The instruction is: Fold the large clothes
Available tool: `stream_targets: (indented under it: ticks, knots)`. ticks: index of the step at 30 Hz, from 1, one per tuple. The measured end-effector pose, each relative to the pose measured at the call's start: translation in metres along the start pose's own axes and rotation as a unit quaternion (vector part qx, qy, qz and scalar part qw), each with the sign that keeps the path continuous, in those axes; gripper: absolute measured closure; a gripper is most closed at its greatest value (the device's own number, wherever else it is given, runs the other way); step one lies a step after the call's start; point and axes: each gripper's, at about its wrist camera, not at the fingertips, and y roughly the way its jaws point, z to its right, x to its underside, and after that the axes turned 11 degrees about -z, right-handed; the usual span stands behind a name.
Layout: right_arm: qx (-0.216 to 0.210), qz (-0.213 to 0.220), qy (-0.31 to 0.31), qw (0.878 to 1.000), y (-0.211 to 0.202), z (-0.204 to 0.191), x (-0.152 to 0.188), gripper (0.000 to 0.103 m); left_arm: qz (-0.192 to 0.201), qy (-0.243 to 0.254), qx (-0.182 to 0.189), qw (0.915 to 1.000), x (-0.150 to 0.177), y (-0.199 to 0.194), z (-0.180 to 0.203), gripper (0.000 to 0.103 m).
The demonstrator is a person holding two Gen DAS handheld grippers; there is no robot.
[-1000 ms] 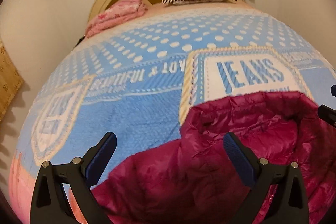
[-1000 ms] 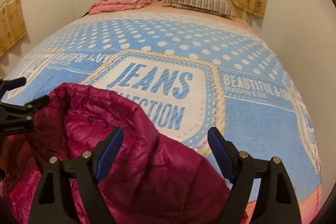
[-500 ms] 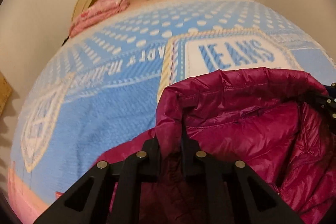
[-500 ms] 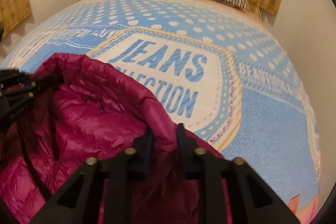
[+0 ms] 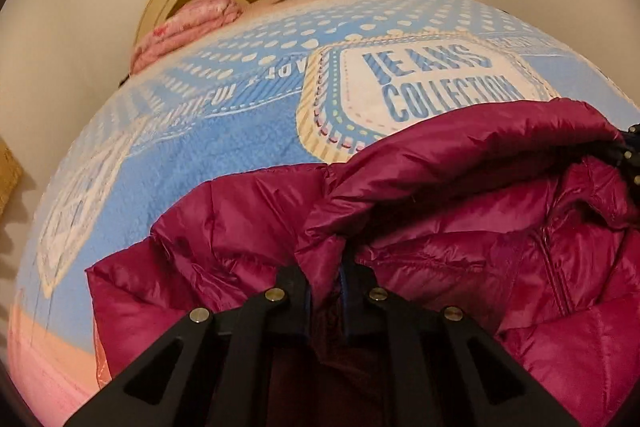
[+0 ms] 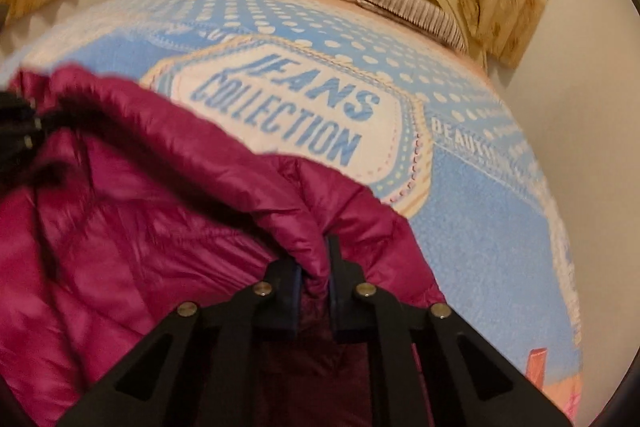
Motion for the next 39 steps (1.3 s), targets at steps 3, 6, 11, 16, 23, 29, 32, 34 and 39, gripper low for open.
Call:
stream_targets:
  ticks: [3,6,11,16,23,29,32,34,39]
  knots:
    - [0.011,0.006,-0.004,1.0,0.007,-0.004,0.006,0.092,0.011,-0.009,-0.001,0.9999,0.002,-0.006,-0.001,0.09]
    - [0.015,0.009,-0.001,1.0,0.01,-0.004,0.006,0.092,0.03,-0.031,0.016,0.999,0.003,-0.024,-0.011,0.086]
    - [0.009,0.014,0.005,1.0,0.01,-0.003,0.01,0.092,0.105,-0.087,0.035,0.99,0.0,-0.068,-0.036,0.028]
    - [0.016,0.016,0.001,1.0,0.011,-0.007,0.012,0.092,0.13,-0.144,0.015,0.9808,-0.032,-0.074,-0.049,0.025]
    - [0.009,0.022,0.004,1.0,0.011,-0.007,0.014,0.092,0.025,-0.103,-0.046,0.9933,-0.05,-0.013,-0.017,0.025]
    - [-0.054,0.033,0.032,0.998,-0.014,0.013,0.019,0.063,0.012,-0.046,-0.077,0.9959,-0.021,0.001,0.003,0.025]
    - [-0.084,0.044,0.059,0.994,-0.036,0.029,0.023,0.041,0.012,-0.055,-0.055,0.9969,-0.024,-0.003,-0.002,0.025]
    - [-0.077,0.055,0.081,0.992,-0.054,0.038,0.02,0.041,0.012,-0.058,-0.048,0.9971,-0.028,-0.008,-0.006,0.025]
    - [-0.095,0.063,0.146,0.983,-0.067,0.049,-0.009,0.04,0.063,-0.092,-0.015,0.9937,-0.047,-0.045,-0.018,0.025]
